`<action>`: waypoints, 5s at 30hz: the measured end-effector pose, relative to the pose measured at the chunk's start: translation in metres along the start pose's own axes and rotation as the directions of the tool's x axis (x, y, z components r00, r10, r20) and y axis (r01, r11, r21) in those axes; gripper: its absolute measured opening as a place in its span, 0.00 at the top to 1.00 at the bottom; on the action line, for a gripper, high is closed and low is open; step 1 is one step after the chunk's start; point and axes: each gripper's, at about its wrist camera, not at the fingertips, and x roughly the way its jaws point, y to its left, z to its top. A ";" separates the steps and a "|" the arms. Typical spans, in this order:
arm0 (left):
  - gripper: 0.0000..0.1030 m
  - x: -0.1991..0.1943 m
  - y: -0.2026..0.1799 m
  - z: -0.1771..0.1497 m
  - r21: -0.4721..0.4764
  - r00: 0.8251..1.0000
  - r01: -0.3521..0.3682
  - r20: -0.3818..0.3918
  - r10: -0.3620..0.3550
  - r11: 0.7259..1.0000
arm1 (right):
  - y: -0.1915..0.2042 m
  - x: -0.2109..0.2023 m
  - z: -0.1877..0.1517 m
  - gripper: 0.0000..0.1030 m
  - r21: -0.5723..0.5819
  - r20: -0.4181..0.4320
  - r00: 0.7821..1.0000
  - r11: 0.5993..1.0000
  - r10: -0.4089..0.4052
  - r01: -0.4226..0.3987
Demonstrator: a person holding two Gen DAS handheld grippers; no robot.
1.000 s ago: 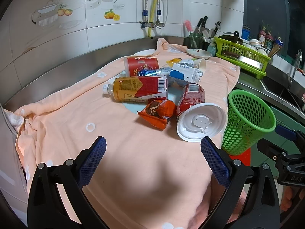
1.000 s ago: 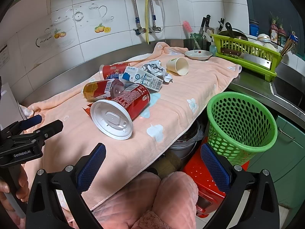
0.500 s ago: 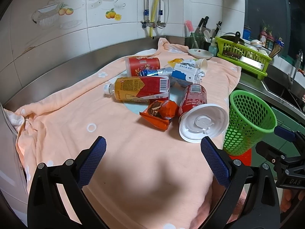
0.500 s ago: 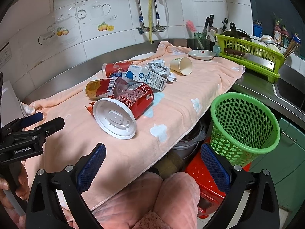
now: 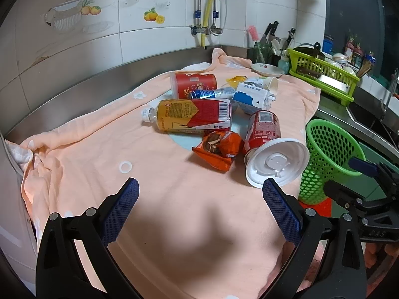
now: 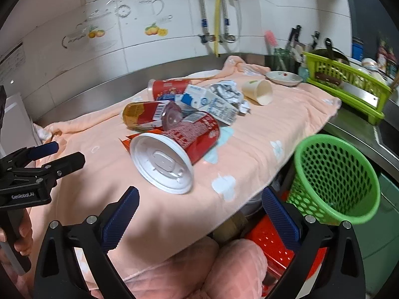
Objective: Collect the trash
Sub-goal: 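Grasp the white cup lid with the right gripper and lift it, then carry the lid into the green basket with the right gripper while the left grasps the red can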
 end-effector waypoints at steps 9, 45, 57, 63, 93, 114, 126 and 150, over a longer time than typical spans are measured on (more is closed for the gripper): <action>0.05 0.010 0.009 0.002 -0.012 0.999 0.025 -0.024 -0.025 1.000 | 0.006 0.035 0.014 0.16 -0.066 -0.032 0.998 0.996 0.063 -0.065; 0.05 0.031 0.030 0.006 -0.074 0.998 -0.007 -0.064 0.002 0.997 | 0.035 0.053 0.012 0.43 -0.218 -0.056 0.978 0.953 0.201 -0.209; 0.05 0.024 0.042 0.006 -0.095 0.998 -0.034 -0.047 0.030 0.995 | 0.047 0.043 0.008 0.37 -0.177 -0.063 0.950 0.933 0.306 -0.312; 0.05 0.023 0.046 0.006 -0.104 0.998 -0.043 -0.044 0.038 0.994 | 0.053 0.040 0.003 0.33 -0.161 -0.078 0.938 0.925 0.337 -0.345; 0.05 0.026 0.055 0.001 -0.131 0.998 -0.053 -0.052 0.046 0.990 | 0.080 0.077 -0.028 0.23 -0.281 -0.135 0.963 0.924 0.231 -0.261; 0.05 0.038 -0.012 0.049 0.004 0.981 0.193 -0.033 -0.192 0.981 | 0.041 0.024 -0.013 0.26 -0.200 -0.036 0.975 0.954 0.221 -0.223; 0.06 0.108 -0.091 0.075 0.155 0.948 0.296 -0.171 -0.270 0.942 | -0.083 0.000 0.003 0.26 -0.032 0.032 0.999 0.999 -0.020 0.021; 0.40 0.171 -0.101 0.072 0.174 0.914 0.302 -0.331 -0.233 0.937 | -0.304 0.098 -0.027 0.25 0.227 -0.303 0.915 0.912 -0.267 0.341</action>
